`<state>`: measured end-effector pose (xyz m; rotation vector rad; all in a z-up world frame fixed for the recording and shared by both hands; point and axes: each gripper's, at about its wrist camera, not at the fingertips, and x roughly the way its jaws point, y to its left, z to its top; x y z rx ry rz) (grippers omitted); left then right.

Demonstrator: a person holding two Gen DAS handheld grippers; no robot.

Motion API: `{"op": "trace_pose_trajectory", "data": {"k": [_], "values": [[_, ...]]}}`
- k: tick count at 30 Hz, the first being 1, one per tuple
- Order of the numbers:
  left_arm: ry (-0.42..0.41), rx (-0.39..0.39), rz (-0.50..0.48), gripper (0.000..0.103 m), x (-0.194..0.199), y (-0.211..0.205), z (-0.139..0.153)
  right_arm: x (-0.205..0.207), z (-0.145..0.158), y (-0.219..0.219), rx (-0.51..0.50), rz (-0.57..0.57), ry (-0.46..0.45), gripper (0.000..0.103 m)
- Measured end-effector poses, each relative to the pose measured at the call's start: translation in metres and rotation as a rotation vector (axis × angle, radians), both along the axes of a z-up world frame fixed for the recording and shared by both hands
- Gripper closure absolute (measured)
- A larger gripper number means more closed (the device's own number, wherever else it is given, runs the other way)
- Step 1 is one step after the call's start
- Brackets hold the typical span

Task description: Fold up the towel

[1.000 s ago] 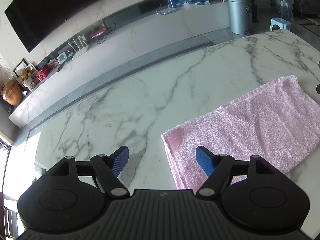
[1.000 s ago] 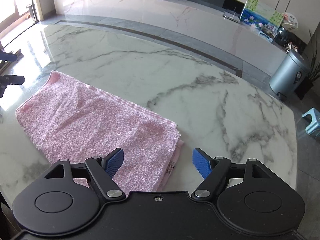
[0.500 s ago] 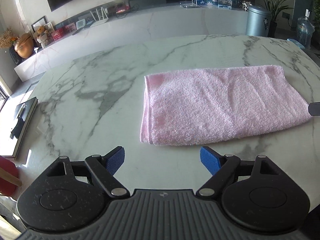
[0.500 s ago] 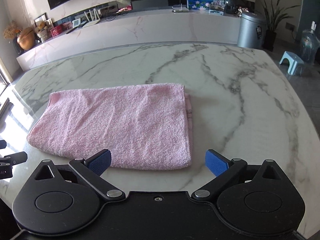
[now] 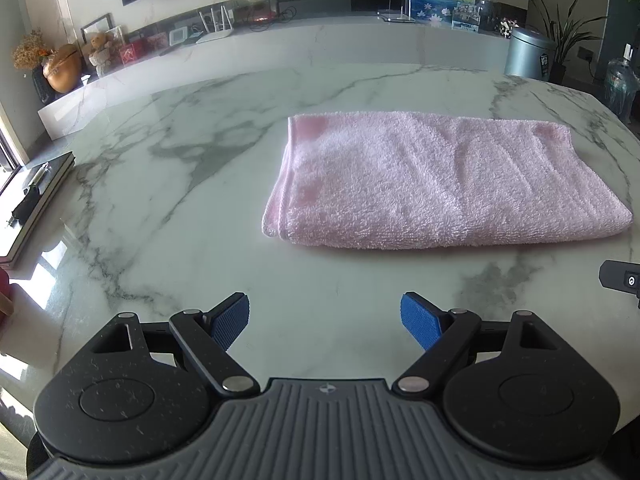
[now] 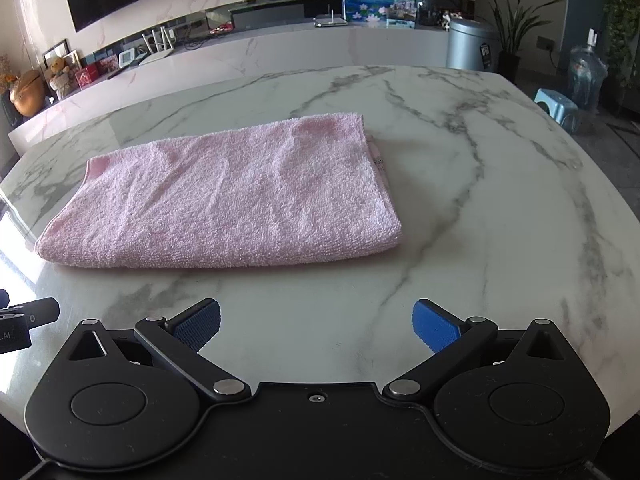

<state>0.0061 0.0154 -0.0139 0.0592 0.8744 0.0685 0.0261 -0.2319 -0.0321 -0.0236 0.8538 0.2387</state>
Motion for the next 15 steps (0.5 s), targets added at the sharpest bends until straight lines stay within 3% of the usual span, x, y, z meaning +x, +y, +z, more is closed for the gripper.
{"op": "trace_pose_trajectory", "data": {"k": [15], "values": [[-0.003, -0.033, 0.006, 0.019, -0.001, -0.003, -0.017, -0.008, -0.021, 0.011, -0.077, 0.033, -0.042, 0.000]]}}
